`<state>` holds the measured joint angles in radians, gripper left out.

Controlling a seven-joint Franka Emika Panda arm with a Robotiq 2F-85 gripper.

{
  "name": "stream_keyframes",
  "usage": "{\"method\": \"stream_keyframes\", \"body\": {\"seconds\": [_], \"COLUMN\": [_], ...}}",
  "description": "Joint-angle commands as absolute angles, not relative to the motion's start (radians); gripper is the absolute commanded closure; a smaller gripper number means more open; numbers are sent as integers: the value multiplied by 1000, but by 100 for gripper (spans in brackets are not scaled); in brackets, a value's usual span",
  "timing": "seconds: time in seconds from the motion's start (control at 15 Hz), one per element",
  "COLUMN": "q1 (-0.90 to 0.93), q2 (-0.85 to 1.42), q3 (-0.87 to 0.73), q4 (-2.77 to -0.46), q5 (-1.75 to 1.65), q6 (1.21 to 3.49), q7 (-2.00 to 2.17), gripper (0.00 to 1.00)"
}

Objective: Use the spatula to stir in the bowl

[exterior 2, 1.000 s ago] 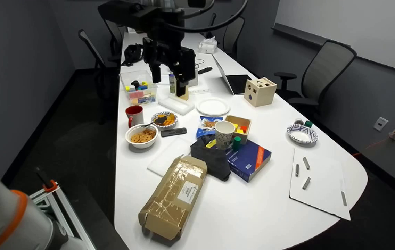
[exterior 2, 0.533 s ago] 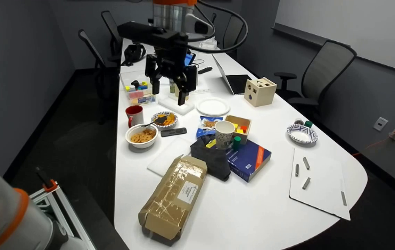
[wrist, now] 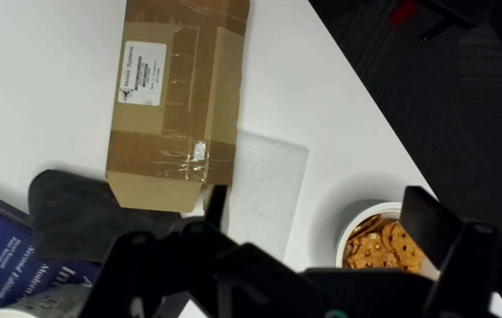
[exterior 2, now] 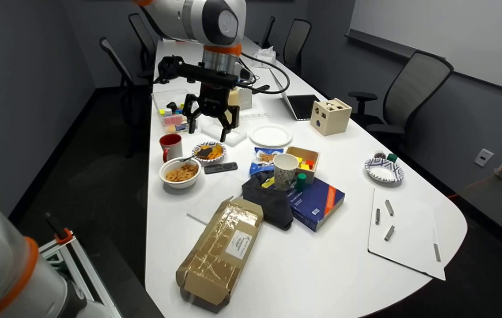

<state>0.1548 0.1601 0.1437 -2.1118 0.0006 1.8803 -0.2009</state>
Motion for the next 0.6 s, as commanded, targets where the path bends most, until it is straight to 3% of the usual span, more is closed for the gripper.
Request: {"method": "stream_keyframes", "body": {"seconds": [0.0,0.53], "q1": [205,321], "q2": [355,555], "q3": [184,216], "q4": [-1933,-1768], "q5": [-98,-220], "q6": [1823,1857], "q7": [-212,-177], "gripper": [0,0]}}
